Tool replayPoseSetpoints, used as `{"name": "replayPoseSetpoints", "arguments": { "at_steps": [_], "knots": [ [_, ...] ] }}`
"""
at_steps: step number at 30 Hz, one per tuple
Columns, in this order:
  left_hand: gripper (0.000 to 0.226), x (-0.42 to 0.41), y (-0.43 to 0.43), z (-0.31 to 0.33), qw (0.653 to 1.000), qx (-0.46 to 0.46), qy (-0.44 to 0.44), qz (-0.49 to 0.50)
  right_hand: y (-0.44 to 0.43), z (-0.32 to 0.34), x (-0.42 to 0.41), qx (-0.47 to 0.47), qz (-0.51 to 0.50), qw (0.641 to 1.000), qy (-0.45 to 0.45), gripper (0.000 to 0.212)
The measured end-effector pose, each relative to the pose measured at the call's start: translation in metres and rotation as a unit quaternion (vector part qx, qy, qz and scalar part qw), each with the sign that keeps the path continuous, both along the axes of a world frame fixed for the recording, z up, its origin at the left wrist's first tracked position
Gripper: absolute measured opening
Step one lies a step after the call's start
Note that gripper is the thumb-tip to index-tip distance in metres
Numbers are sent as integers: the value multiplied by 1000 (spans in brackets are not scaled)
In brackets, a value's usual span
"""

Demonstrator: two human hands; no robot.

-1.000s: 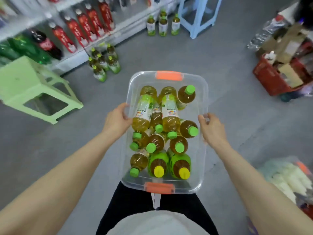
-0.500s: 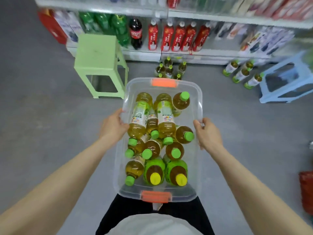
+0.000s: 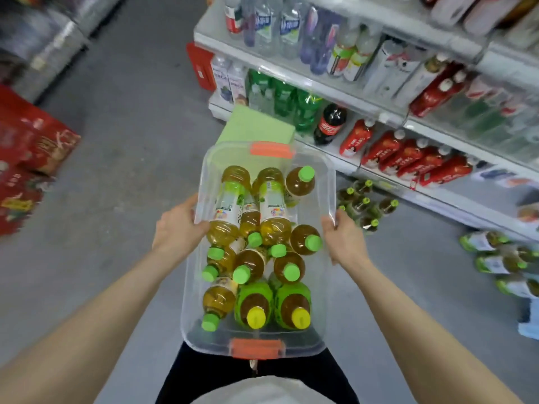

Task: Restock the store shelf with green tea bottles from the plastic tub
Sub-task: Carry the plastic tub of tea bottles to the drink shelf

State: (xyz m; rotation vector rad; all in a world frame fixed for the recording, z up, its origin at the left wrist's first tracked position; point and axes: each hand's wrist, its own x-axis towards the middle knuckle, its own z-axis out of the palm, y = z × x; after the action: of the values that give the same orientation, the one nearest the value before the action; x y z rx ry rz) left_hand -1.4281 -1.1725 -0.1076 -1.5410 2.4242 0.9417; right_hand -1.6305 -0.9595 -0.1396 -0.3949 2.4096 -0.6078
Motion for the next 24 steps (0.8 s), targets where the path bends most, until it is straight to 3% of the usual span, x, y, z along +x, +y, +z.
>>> {"name": "replayPoseSetpoints", "arguments": {
  "at_steps": [8, 17, 24],
  "knots": [
    [46, -50, -104, -13, 993, 6, 19, 120, -160, 5, -99, 18, 137, 990, 23, 37],
    [52, -114, -207, -49, 987, 36, -15, 153, -278, -33, -168, 53, 166, 985, 3, 26],
    [53, -149, -220, -88, 957, 68, -29, 282, -372, -72, -235, 112, 323, 940, 10, 23]
  ]
}}
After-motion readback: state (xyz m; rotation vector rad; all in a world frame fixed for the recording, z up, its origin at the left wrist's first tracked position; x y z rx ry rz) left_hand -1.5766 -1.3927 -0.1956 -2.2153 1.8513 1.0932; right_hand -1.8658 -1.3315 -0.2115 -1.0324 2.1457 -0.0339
